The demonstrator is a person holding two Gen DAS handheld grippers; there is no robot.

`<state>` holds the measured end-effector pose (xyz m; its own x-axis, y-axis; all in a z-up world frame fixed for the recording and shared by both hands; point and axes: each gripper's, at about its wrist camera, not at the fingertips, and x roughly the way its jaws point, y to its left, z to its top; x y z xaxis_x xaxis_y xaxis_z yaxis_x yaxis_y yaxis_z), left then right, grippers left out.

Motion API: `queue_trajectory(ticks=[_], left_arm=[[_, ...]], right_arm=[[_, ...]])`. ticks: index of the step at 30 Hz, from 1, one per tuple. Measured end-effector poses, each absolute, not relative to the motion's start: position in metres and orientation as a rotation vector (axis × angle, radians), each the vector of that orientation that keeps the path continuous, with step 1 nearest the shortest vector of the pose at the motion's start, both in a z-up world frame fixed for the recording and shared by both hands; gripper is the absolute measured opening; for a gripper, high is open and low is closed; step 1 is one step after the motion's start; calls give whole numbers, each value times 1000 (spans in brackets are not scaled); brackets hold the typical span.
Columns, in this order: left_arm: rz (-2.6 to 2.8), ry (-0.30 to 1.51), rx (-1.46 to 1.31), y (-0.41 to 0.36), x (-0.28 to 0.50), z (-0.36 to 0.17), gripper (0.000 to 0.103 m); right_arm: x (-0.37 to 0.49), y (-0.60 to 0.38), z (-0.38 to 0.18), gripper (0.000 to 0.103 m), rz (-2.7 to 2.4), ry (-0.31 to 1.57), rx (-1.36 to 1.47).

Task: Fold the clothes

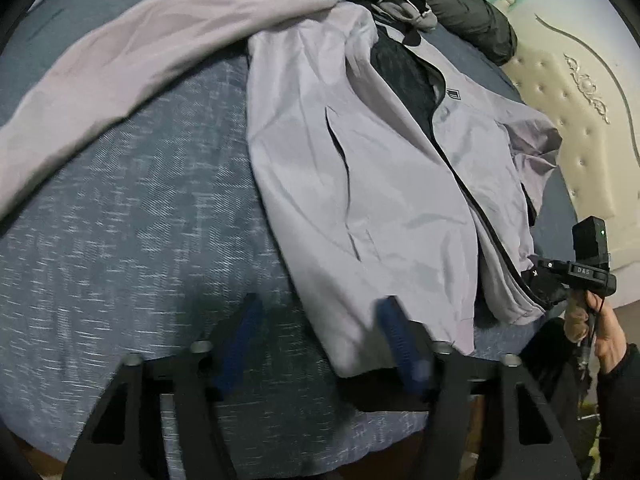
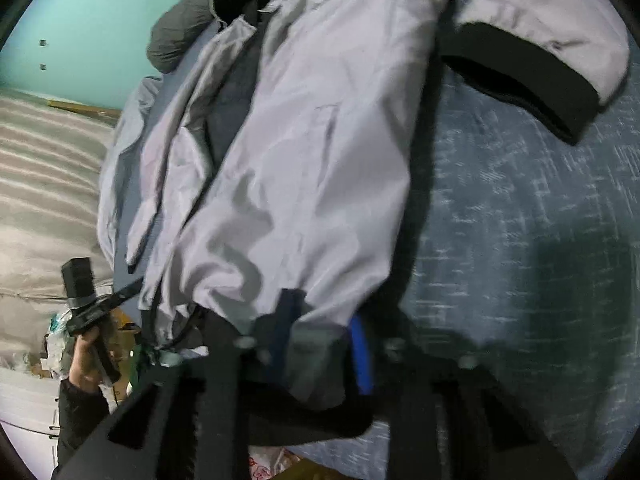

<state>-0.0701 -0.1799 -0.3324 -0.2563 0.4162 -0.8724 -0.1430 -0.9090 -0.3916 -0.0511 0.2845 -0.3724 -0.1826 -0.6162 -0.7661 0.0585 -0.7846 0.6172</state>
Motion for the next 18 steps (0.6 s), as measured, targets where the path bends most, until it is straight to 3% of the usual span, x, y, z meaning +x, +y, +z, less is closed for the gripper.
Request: queue_trajectory(ticks=[1,3,6,12,18], left_arm=[[2219,-323,-1639,-177,-71,-329,31],[2222,-306,-1618,-171,-72,-323,17],[2226,-280,-1587,-162,-74,-314,7],[2233,-230,-1525,-145,-77,-296,5],[2233,-219,-1524,-138,-79,-298,5]], right_arm=[[-52,283,-367,9,-2031,-630,1619],[-55,285,-352,6,-2077,-619,1566],[-61,297,-316,4,-2194,-578,1467],[-87,348,-238,3,-2447,-444,1293],[-102,369,-261,3,-2513,-191,1487]])
